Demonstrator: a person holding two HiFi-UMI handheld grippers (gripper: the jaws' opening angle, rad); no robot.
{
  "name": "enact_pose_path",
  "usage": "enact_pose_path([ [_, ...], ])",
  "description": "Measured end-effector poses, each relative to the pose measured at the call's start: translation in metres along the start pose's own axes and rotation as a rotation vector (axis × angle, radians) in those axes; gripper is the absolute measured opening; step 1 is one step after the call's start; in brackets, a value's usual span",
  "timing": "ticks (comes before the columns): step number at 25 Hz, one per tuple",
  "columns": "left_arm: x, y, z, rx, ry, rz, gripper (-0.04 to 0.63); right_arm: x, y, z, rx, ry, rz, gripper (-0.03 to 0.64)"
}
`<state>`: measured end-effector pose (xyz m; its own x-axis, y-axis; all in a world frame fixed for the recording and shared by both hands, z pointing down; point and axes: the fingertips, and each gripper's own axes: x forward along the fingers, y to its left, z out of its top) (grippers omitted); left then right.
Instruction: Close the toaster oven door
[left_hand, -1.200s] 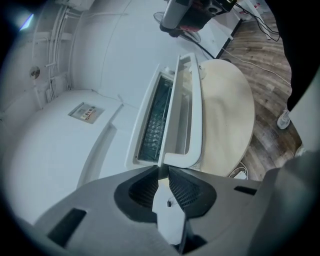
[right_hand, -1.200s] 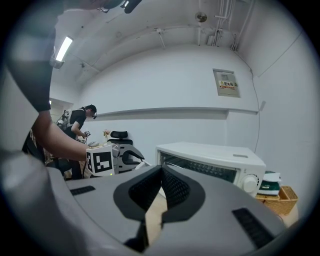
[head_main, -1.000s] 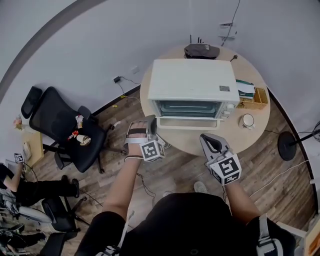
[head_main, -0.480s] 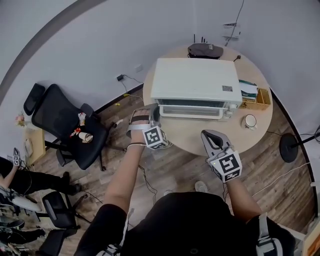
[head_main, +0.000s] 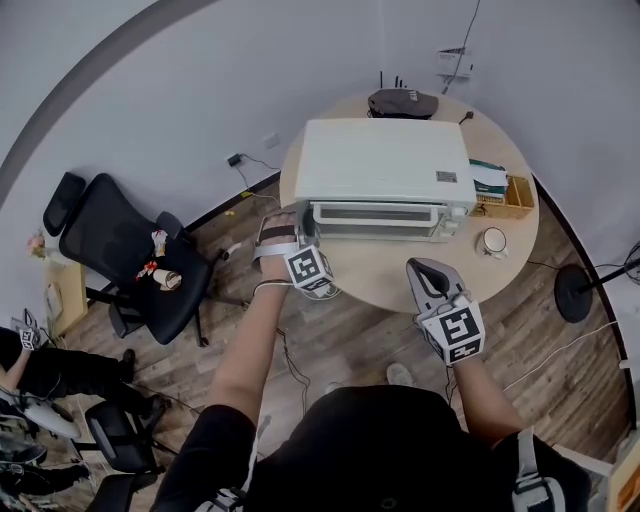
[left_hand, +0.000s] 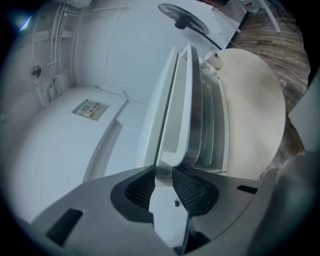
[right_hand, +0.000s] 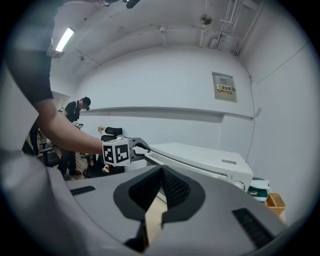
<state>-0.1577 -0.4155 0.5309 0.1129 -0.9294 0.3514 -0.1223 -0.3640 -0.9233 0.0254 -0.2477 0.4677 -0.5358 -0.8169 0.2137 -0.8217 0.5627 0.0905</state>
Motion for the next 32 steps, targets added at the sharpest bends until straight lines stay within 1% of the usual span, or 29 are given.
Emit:
enact_pose_path([
  [2, -0.005, 0.001, -0.001, -0.034, 0.0, 0.018, 0.094, -0.003, -0.002, 0.001, 0.003, -0.001, -0.01, -0.002],
  [5, -0.016, 0.0, -0.001, -0.109, -0.011, 0.036, 0.109, -0.006, -0.004, 0.001, 0.009, -0.005, -0.021, -0.002],
  [9, -0.043, -0.003, 0.004, -0.26, -0.035, 0.032, 0.11, -0.012, -0.005, -0.001, 0.011, -0.009, -0.028, -0.002],
  [10, -0.05, -0.005, 0.006, -0.282, -0.037, 0.033, 0.11, -0.013, -0.005, -0.001, 0.013, -0.011, -0.029, -0.002],
  [12, -0.062, -0.009, 0.011, -0.302, -0.042, 0.039, 0.106, -0.015, -0.004, 0.0, 0.016, -0.016, -0.031, -0.002],
  [14, -0.075, -0.011, 0.018, -0.351, -0.059, 0.04, 0.094, -0.017, -0.002, 0.001, 0.017, -0.02, -0.031, -0.002],
  [17, -0.093, -0.01, 0.028, -0.483, -0.095, 0.033, 0.072, -0.019, 0.0, 0.002, 0.015, -0.025, -0.031, -0.002],
  [22, -0.116, -0.013, 0.043, -0.741, -0.163, 0.001, 0.026, -0.023, 0.001, 0.002, 0.018, -0.034, -0.049, -0.002],
  [25, -0.128, -0.017, 0.043, -0.918, -0.194, -0.039, 0.011, -0.024, 0.003, 0.005, 0.015, -0.044, -0.065, -0.002],
  [28, -0.138, -0.023, 0.042, -1.089, -0.214, -0.098, 0.008, -0.026, 0.002, 0.007, -0.007, -0.036, -0.084, -0.003],
  [30, -0.145, -0.024, 0.042, -1.174, -0.23, -0.127, 0.008, -0.029, 0.002, 0.008, -0.03, -0.031, -0.103, -0.003],
  [32, -0.151, -0.025, 0.039, -1.217, -0.24, -0.135, 0.008, -0.031, 0.002, 0.009, -0.048, -0.032, -0.121, -0.003],
])
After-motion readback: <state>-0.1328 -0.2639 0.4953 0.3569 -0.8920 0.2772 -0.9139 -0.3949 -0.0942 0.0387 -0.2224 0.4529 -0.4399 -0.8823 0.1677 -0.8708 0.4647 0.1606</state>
